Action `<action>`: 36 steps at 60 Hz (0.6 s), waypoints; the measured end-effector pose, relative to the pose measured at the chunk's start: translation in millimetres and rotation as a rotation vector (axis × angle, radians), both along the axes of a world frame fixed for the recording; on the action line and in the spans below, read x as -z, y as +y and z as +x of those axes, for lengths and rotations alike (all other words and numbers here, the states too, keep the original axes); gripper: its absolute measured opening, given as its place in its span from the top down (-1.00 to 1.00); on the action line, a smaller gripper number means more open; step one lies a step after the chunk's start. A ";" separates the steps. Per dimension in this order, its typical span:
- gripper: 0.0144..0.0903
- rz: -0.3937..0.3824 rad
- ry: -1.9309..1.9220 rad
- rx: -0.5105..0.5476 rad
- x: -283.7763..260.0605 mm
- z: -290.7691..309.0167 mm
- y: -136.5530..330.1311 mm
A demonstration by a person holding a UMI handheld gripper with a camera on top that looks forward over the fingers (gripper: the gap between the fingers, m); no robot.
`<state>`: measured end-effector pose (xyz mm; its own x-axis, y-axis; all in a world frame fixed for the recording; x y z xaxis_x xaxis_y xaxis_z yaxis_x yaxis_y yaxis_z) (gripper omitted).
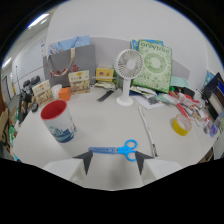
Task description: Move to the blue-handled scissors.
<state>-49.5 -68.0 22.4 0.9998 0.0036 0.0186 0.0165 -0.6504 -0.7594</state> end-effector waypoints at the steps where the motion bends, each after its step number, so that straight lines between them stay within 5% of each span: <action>1: -0.84 -0.001 0.001 -0.001 0.5 0.4 2.3; 36: -0.84 -0.028 0.021 0.002 11.0 5.6 22.1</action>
